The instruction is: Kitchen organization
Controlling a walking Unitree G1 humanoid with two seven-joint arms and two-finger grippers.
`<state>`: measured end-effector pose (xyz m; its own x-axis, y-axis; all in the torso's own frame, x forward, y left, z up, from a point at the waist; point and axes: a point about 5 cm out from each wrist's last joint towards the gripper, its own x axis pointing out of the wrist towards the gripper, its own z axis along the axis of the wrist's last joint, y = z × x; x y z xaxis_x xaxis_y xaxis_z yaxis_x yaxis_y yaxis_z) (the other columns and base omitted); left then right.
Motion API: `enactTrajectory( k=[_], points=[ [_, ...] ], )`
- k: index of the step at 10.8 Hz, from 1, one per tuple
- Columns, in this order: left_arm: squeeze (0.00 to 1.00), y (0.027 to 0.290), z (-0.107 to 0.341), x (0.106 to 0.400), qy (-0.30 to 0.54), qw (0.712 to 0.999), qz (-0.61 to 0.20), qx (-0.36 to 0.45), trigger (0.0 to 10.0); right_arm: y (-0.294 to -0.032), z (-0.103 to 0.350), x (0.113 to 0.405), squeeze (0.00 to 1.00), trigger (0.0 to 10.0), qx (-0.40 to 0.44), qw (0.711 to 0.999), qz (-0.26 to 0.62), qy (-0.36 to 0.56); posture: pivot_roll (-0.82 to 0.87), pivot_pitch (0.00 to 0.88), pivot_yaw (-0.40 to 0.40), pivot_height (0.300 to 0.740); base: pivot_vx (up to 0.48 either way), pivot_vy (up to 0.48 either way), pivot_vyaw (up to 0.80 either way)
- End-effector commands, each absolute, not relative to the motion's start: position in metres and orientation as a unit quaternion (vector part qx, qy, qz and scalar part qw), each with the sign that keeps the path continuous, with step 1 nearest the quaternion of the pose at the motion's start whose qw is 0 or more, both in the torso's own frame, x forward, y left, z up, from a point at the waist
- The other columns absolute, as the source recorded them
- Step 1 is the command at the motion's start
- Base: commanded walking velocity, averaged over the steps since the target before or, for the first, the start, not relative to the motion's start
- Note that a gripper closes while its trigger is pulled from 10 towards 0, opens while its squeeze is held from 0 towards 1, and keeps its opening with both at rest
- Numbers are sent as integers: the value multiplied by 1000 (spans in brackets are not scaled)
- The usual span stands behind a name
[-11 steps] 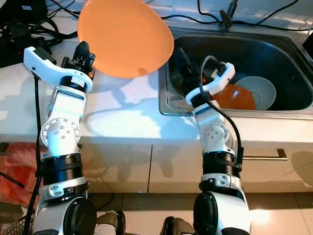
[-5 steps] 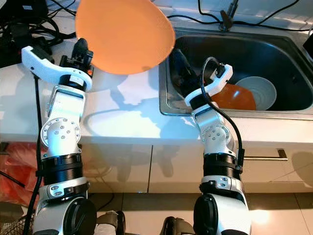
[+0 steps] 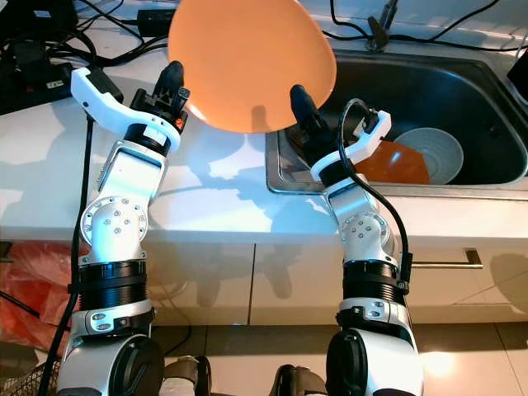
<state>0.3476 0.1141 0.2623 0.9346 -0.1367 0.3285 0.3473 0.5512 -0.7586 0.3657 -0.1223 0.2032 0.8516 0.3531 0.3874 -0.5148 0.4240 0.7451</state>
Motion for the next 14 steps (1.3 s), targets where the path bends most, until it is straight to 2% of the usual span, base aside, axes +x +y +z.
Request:
enactTrajectory(
  k=[1,9,10,14],
  points=[
    [0,98,269,341,-126,856,-175,-470,10000,-125,205,364,0,10000,470,838,262,-92,88,153,-78,723,0,0,0],
    [0,89,264,339,-94,859,-209,-459,10000,-126,205,364,0,10000,470,840,255,-94,87,155,-77,723,0,0,0],
    [0,90,263,340,-93,860,-203,-458,10000,-128,204,365,0,0,472,841,248,-94,87,155,-76,723,0,0,0],
    [0,92,262,341,-93,862,-197,-457,10000,-127,205,365,0,0,473,839,250,-98,90,156,-77,723,0,0,0]
  ],
)
